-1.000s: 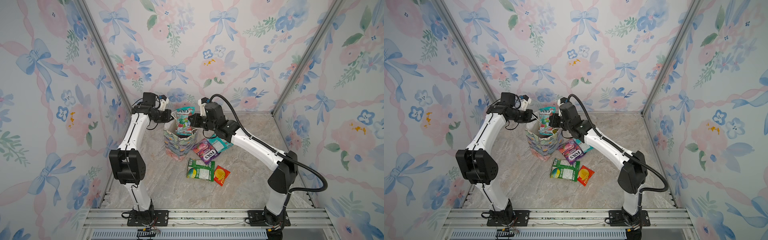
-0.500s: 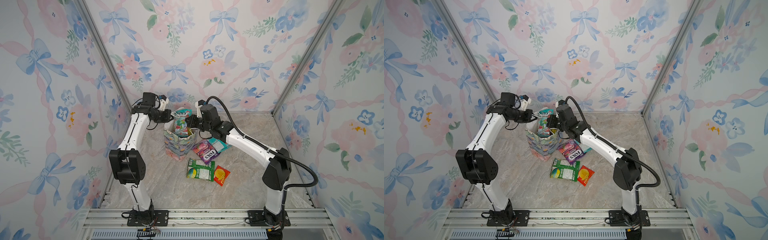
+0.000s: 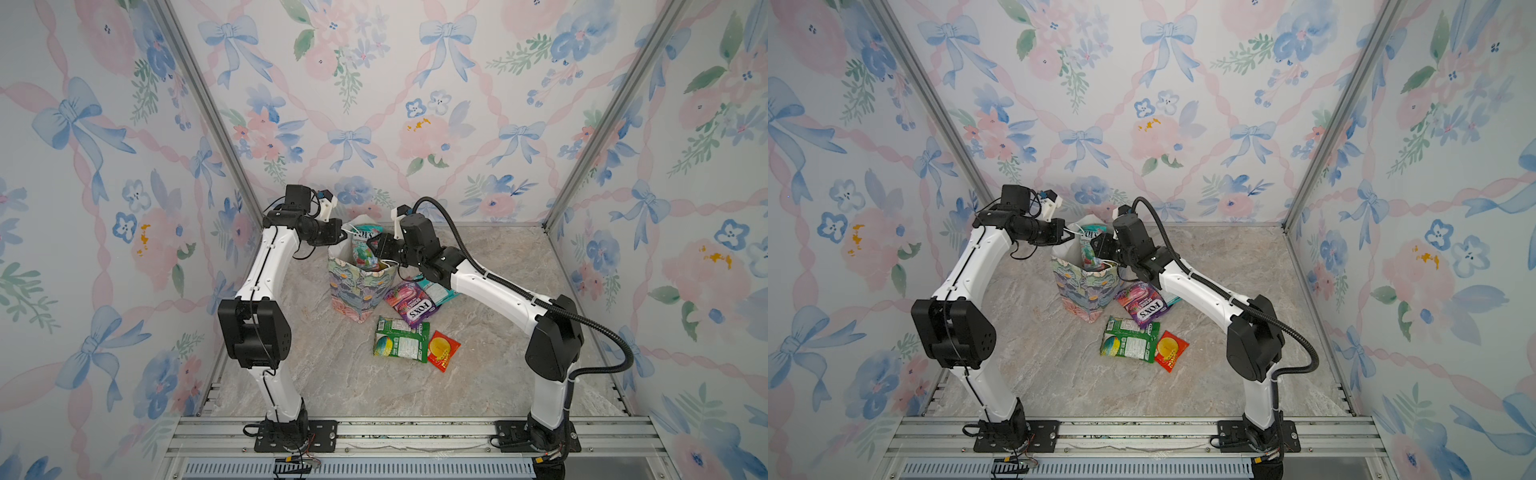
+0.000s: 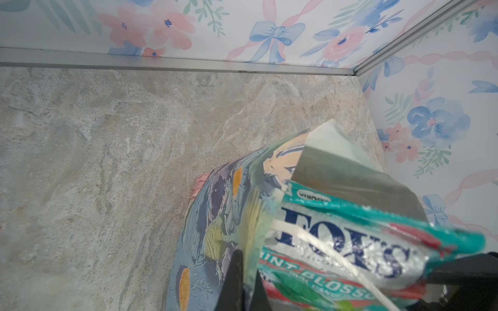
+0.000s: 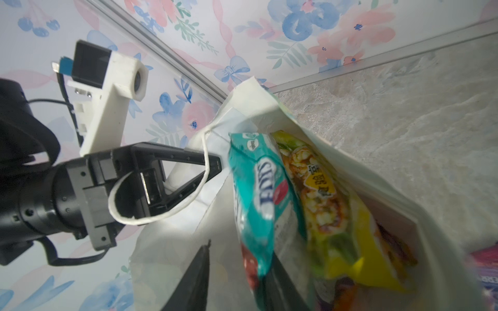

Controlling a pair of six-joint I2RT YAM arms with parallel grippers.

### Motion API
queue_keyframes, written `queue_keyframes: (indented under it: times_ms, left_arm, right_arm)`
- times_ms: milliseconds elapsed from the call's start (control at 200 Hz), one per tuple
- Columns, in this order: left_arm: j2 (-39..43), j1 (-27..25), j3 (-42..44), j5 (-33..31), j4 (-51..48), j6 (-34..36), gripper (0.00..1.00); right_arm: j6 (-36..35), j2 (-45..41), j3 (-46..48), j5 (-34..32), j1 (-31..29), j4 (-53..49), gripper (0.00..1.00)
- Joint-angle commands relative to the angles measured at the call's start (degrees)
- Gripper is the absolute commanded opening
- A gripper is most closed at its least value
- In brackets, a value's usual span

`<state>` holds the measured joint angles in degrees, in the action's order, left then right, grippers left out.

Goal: Place the snacks into the paper bag
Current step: 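Lower the mint Fox's packet into the bag and open the right gripper, then withdraw the right gripper from the bag toward the green Fox's tea packet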

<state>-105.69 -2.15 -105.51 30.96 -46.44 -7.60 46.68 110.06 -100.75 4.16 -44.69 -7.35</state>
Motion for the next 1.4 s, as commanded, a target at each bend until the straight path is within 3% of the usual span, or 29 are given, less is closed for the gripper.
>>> queue_keyframes:
  times_ms: [0, 470, 690, 1035, 1185, 1395]
  left_arm:
    - [1.36, 0.13, 0.39, 1.65, -0.27, -0.27, 0.00]
    - [1.04, 0.22, 0.49, 1.56, -0.25, -0.27, 0.00]
    - [0.66, 0.29, 0.49, 1.91, -0.24, -0.23, 0.00]
    - [0.18, 0.22, 0.40, 1.99, -0.32, -0.17, 0.00]
    - [0.09, 0.22, 0.40, 2.05, -0.26, -0.19, 0.00]
    - [0.18, 0.21, 0.40, 1.87, -0.31, -0.14, 0.00]
  right_arm:
    - [-1.89, -3.68, -0.55, -0.94, -0.16, 2.27, 0.62]
    - [-13.22, -11.54, -0.62, -6.63, 1.55, -4.15, 1.00]
    - [-13.84, -21.91, 11.92, -8.75, 5.39, -5.26, 0.97]
    - [-8.53, -35.82, 33.88, -9.62, 9.62, -12.85, 0.98]
    - [-4.59, -38.09, 41.19, -7.55, 7.46, -16.24, 0.99]
    - [3.64, -38.97, 50.02, -6.24, -1.63, -16.55, 1.00]
